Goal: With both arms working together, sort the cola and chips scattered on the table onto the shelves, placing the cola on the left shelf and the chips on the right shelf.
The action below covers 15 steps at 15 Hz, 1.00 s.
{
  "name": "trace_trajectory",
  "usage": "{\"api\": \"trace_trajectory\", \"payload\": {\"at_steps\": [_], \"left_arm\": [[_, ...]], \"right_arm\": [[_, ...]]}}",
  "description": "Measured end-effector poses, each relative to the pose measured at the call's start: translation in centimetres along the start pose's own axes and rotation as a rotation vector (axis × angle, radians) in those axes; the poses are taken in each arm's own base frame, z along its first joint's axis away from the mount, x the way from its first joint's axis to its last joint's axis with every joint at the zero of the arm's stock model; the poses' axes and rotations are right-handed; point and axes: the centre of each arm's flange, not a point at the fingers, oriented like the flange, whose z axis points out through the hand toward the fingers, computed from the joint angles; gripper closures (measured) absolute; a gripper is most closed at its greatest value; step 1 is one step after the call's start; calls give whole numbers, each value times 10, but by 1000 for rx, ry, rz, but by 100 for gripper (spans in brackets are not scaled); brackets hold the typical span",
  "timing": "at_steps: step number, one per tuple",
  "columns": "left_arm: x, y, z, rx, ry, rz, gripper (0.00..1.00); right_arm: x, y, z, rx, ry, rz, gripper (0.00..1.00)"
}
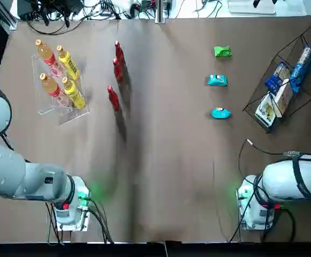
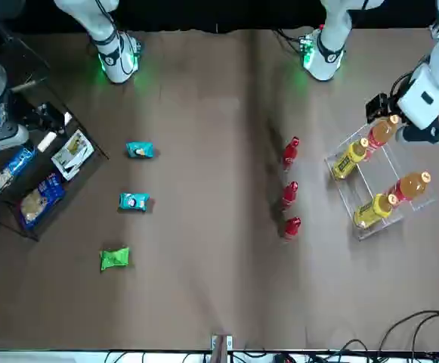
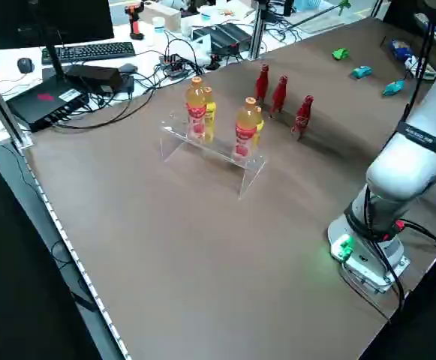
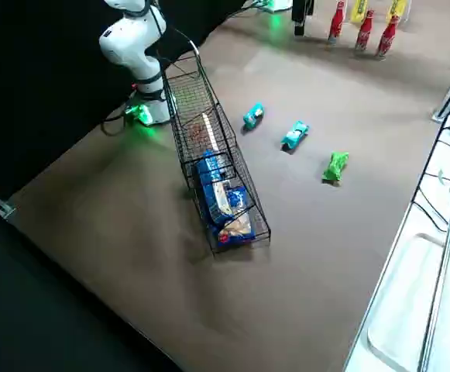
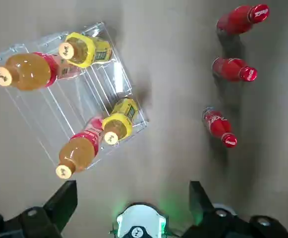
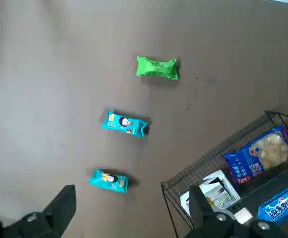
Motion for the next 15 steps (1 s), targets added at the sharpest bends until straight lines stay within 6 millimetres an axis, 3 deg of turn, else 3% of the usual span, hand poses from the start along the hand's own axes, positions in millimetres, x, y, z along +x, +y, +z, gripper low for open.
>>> {"api": "trace_trajectory", "payload": {"at_steps": [6,8,10,11,12,15], "left_arm": [[10,3,4,4,27,8,0],[17,9,14,4,16,17,0],[37,19,35,2,12,32,0],[49,28,49,-1,11,45,0],[73,61,79,-3,23,54,0],[110,121,131,-18,70,51,0]], "right_arm": [[-1,1,0,1,-6,1,0],[0,-9,1,1,-5,-19,0],[2,-27,1,2,-4,-50,0],[2,-33,1,2,-5,-61,0],[3,-35,6,3,-15,-62,0],[13,-17,34,10,-63,17,0]]}}
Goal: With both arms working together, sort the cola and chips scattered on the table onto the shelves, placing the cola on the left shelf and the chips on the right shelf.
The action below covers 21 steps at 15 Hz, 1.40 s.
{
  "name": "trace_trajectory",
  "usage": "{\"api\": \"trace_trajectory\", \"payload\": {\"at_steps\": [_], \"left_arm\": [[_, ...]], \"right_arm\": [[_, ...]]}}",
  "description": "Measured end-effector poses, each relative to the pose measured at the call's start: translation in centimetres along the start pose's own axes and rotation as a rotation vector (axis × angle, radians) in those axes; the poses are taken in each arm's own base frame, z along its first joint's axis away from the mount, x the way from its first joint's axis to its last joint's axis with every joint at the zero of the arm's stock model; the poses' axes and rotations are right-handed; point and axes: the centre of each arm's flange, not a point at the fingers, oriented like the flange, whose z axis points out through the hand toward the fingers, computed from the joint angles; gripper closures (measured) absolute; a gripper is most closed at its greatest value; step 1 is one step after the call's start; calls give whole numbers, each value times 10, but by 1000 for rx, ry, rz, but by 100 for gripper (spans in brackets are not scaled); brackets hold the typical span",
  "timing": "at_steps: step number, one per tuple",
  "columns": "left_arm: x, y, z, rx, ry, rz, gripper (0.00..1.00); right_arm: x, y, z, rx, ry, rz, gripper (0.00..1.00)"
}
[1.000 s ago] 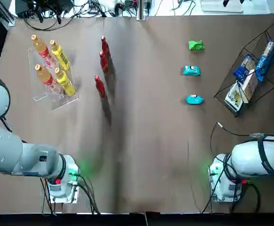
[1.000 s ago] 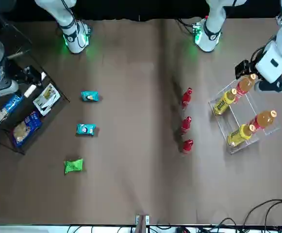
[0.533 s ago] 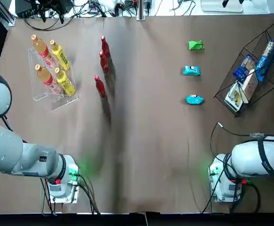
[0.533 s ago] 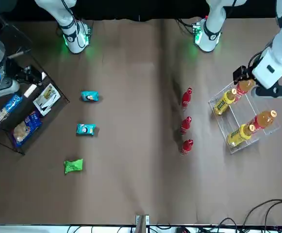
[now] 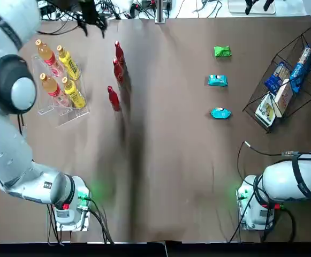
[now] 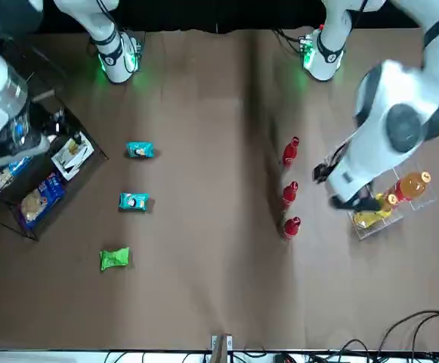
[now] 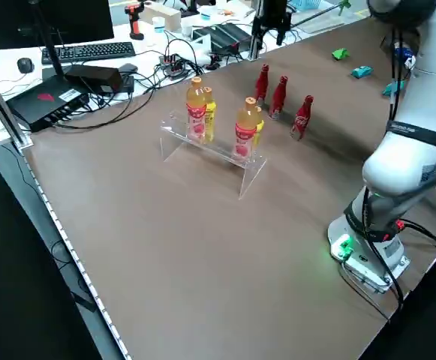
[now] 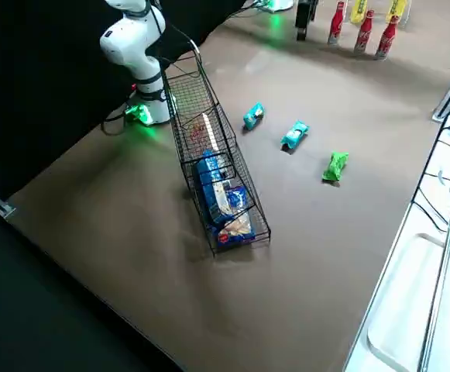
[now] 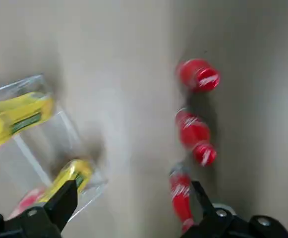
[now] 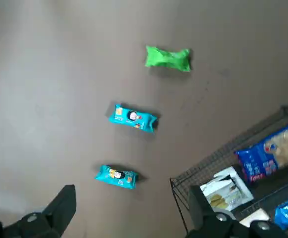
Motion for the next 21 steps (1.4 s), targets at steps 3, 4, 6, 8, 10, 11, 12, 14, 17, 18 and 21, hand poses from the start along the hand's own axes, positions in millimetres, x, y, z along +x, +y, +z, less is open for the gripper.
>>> {"api": "trace_trajectory", "payload": {"at_steps": [3,4,6,8,10,11,12,14,17,18,21], "left_arm": [[22,26,58,-5,-18,14,0],[27,30,74,-5,-32,18,0],[34,39,92,-9,-28,-1,0],[39,48,97,-21,8,-43,0],[44,59,98,-38,53,-72,0],[46,63,100,-46,73,-78,0],[48,65,102,-52,86,-84,0],[52,64,104,-58,103,-92,1],[55,60,104,-57,110,-97,4],[55,60,103,-55,112,-96,11],[55,60,103,-51,114,-95,30]], "right_arm": [[19,20,44,11,-72,72,0],[26,22,58,13,-83,107,0],[43,25,76,12,-68,212,0],[58,26,89,-2,-57,328,0],[74,29,98,-4,-40,446,0],[84,30,102,1,-19,518,1],[95,31,108,9,8,597,1],[115,31,127,10,68,744,3],[140,22,174,-74,152,927,5],[148,17,194,-97,190,991,6],[163,10,255,-137,240,1152,6]]}}
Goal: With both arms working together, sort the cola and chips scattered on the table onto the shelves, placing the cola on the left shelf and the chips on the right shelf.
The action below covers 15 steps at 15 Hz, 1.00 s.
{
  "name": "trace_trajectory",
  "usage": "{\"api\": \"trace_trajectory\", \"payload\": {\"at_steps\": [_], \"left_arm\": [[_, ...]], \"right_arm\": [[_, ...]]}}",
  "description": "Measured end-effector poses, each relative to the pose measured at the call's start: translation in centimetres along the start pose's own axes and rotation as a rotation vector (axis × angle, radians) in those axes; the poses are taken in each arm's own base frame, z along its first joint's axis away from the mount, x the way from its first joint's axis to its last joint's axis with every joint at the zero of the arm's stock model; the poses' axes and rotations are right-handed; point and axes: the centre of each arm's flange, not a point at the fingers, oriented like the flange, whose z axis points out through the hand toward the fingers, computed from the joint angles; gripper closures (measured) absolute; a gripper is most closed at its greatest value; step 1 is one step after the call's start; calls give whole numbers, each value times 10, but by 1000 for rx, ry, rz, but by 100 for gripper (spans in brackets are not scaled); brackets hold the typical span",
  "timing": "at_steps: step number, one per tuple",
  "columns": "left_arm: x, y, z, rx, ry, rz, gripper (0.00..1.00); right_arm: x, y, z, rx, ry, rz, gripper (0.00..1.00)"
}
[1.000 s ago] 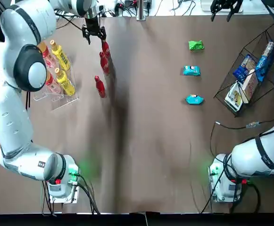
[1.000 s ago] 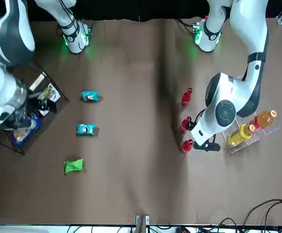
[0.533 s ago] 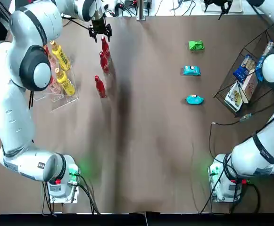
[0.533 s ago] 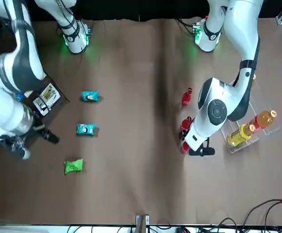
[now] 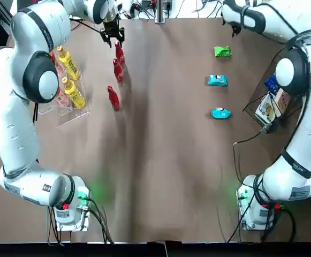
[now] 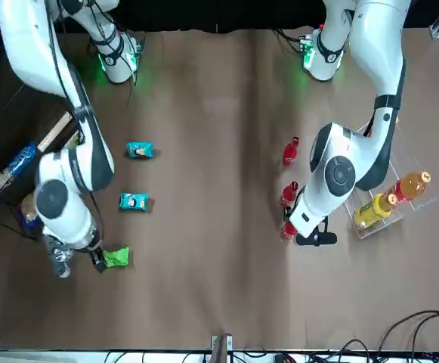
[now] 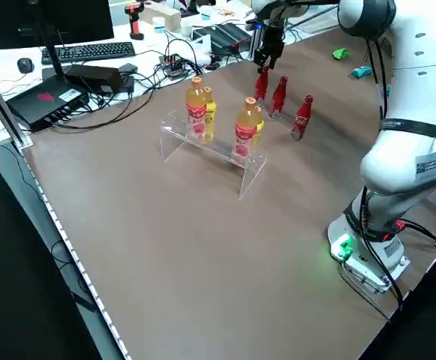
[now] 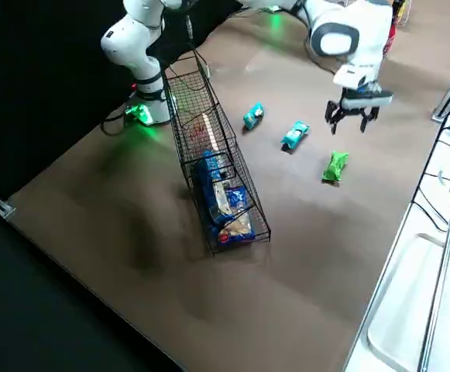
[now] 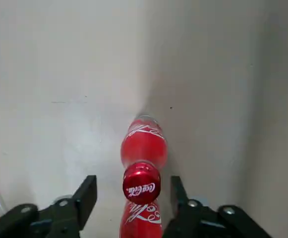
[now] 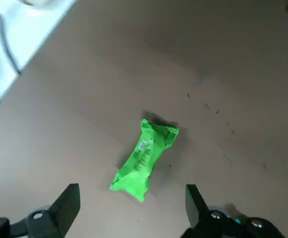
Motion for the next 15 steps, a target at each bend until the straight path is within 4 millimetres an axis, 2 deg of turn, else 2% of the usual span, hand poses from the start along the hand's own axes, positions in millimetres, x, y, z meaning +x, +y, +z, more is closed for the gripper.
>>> {"api": "trace_trajectory", "payload": {"at_steps": [1,4,5,7,10,14,15], "left_arm": [[0,0,0,3,1,2,42],[-1,2,0,18,7,15,44],[-1,2,0,21,8,18,45],[-1,3,1,22,8,20,52],[-2,4,2,23,7,21,53],[-2,5,2,23,6,22,55],[-2,5,2,22,6,22,61]], "right_arm": [[-3,0,32,-28,-8,54,7],[1,5,61,-58,-21,105,10],[3,6,68,-55,-23,125,10],[3,7,84,-52,-27,151,18],[1,10,105,-68,-43,171,21],[2,11,117,-57,-52,185,21],[3,11,118,-57,-55,189,22]]}}
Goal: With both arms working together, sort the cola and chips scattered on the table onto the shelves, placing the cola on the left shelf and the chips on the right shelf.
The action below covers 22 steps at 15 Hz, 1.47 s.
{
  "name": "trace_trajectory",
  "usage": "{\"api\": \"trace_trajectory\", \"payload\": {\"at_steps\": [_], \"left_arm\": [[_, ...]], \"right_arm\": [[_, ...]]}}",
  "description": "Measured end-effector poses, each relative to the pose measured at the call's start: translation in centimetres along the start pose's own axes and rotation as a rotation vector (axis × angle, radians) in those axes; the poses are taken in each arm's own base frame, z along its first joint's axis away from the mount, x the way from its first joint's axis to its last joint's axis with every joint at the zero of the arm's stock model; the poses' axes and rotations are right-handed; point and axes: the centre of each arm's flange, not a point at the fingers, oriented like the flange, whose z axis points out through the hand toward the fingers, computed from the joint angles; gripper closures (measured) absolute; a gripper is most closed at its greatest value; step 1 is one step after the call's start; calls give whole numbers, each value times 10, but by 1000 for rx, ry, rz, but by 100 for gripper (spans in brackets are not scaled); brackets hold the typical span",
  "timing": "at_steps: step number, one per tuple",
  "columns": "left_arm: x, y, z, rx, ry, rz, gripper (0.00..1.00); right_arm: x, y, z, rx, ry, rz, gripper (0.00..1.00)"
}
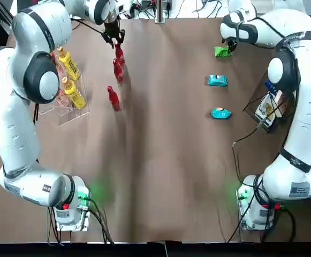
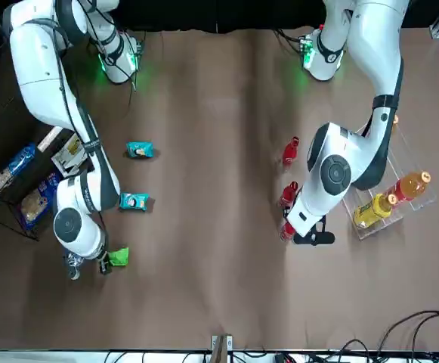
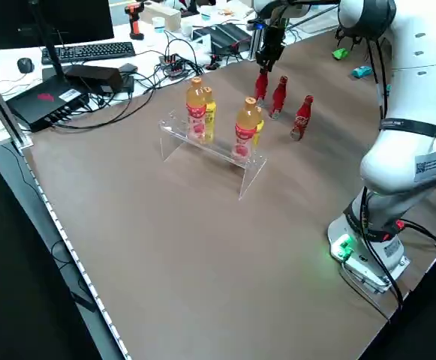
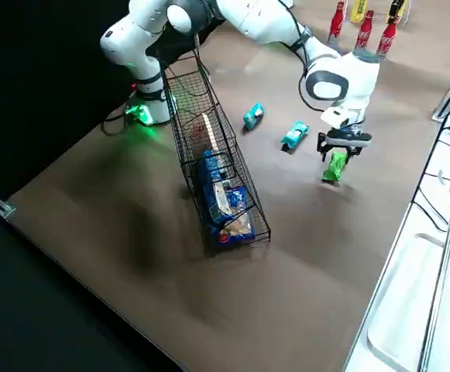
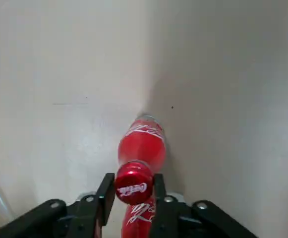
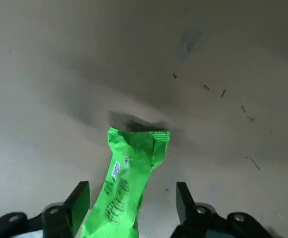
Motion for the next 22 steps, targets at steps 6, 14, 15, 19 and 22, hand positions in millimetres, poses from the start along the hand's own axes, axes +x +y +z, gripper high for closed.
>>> {"api": "trace_trajectory", "payload": {"at_steps": [6,14,15,19,22], "left_arm": [[0,1,0,0,0,-20,68],[-5,-88,-100,46,-67,-32,68],[-12,-105,-121,53,-86,-12,68],[-49,-158,-197,69,-130,66,68],[-74,-190,-226,69,-197,141,68]], "right_arm": [[-3,1,13,-7,-12,9,24],[-7,1,23,-13,-18,14,79],[-6,0,21,-8,-17,14,85],[1,-11,-15,47,1,-33,90],[20,-5,-90,15,27,-153,90]]}}
